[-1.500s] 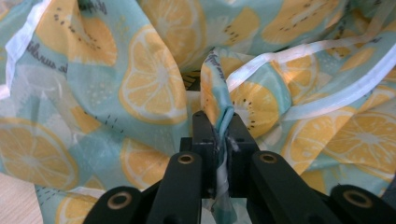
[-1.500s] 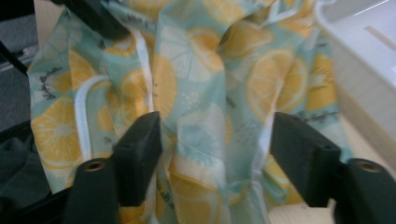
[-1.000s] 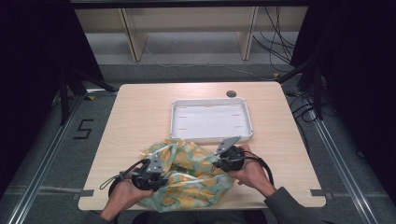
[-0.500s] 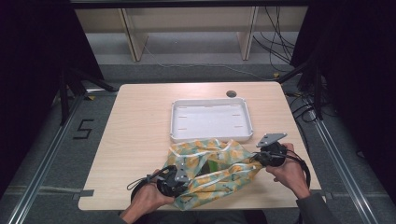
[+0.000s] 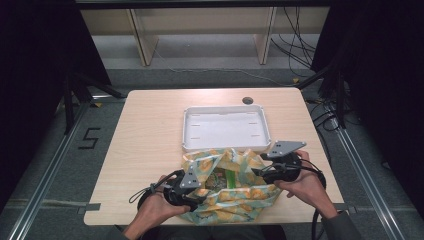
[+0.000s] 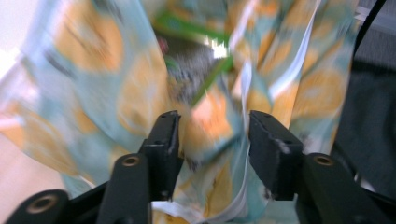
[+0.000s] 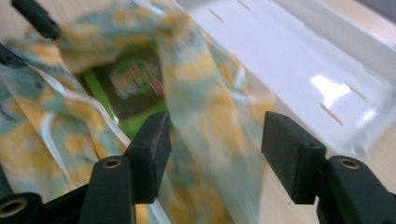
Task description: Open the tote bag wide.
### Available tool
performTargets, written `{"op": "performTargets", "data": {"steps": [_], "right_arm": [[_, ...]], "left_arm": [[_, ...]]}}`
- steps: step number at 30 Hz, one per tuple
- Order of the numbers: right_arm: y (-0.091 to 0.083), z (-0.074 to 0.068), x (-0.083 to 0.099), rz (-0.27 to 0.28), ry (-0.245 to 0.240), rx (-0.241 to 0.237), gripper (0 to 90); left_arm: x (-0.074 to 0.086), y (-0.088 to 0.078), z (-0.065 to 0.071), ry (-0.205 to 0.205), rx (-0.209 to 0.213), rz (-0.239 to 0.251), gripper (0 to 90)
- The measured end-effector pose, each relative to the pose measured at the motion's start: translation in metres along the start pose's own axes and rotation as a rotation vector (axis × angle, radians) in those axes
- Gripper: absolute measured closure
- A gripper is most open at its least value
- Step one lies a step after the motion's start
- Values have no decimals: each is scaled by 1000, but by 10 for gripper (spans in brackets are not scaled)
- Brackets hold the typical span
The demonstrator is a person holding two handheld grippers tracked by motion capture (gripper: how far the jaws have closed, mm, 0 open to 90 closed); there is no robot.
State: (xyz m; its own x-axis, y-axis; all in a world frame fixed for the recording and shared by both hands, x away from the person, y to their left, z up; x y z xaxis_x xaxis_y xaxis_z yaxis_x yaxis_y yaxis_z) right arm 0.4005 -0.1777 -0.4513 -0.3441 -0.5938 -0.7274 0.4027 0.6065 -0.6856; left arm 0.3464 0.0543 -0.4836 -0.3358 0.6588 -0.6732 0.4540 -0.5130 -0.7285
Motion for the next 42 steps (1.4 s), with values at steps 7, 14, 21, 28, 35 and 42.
{"op": "performTargets", "data": {"steps": [7, 14, 21, 28, 35, 42], "right_arm": [[51, -2, -16, -88, -21, -62, 481], [81, 22, -23, -213, -122, 34, 900], [96, 45, -11, -229, -61, 72, 900], [73, 34, -21, -145, -46, 78, 686], [40, -6, -28, -46, -55, -61, 648], [63, -24, 2, -168, -72, -144, 692]], "left_arm": [[-6, 26, 14, 30, 77, -74, 426], [15, 46, 32, 159, 134, -177, 811], [33, 33, 41, 213, 166, -195, 860], [12, 18, 19, 42, 113, -50, 578], [-7, 12, -13, -85, -30, 14, 481], [6, 48, -27, -125, 0, -79, 586]]}}
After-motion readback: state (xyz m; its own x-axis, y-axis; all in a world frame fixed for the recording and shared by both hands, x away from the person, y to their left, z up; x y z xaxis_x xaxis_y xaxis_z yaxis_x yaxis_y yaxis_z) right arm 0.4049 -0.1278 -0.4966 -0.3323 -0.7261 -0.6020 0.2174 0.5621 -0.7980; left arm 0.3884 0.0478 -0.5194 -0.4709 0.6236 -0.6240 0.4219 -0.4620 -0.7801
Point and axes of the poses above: each handheld gripper's, and its own axes: y roughly forward along the jaws, x roughly out of its underside, z roughly to its right, the point moved 7 cm from there along y, roughly forward along the jaws, and after that the axes turned 5 degrees about -x, right-handed, at the moved point
